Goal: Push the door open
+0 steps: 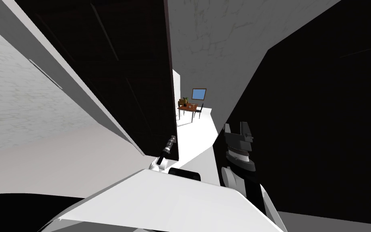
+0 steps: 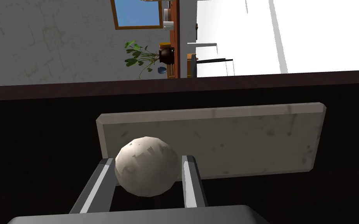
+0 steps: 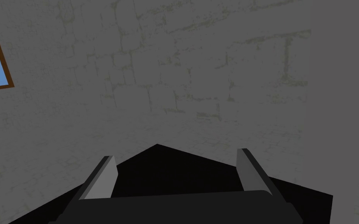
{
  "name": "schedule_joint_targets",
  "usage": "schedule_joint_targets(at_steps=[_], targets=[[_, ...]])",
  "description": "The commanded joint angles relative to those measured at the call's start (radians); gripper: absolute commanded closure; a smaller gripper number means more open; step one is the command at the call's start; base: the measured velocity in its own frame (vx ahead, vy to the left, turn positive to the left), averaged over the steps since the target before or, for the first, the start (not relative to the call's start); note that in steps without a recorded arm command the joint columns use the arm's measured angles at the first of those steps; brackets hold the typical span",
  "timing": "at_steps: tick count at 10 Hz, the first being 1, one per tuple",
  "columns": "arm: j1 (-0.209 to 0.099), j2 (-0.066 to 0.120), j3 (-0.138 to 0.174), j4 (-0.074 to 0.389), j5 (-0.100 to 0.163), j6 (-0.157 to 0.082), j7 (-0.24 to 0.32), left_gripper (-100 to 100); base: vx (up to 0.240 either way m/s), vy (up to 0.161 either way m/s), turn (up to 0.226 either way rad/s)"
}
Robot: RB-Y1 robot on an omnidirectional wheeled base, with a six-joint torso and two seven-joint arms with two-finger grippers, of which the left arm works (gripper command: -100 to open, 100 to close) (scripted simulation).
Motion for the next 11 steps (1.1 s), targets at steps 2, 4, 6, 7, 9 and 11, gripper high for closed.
schedule_joint_targets(at_steps=[2, 4, 6, 7, 9, 11], targets=[[-0.007, 0.023, 0.028, 0.005, 0.016, -0.012, -0.009, 100, 0.157, -0.051, 0.033], [-0.007, 0.033, 0.045, 0.006, 0.026, -0.011, -0.015, 100, 0.205, -0.06, 0.048], [-0.007, 0.038, 0.054, 0.006, 0.031, -0.011, -0.017, 100, 0.161, -0.041, 0.031], [-0.006, 0.047, 0.074, 0.006, 0.043, -0.01, -0.024, 100, 0.168, -0.022, 0.085], [0.008, 0.037, 0.069, -0.022, 0.044, 0.006, -0.019, -100, 0.044, -0.07, 0.109], [0.011, 0.031, 0.073, -0.025, 0.048, 0.008, -0.018, -100, -0.214, -0.106, 0.053]])
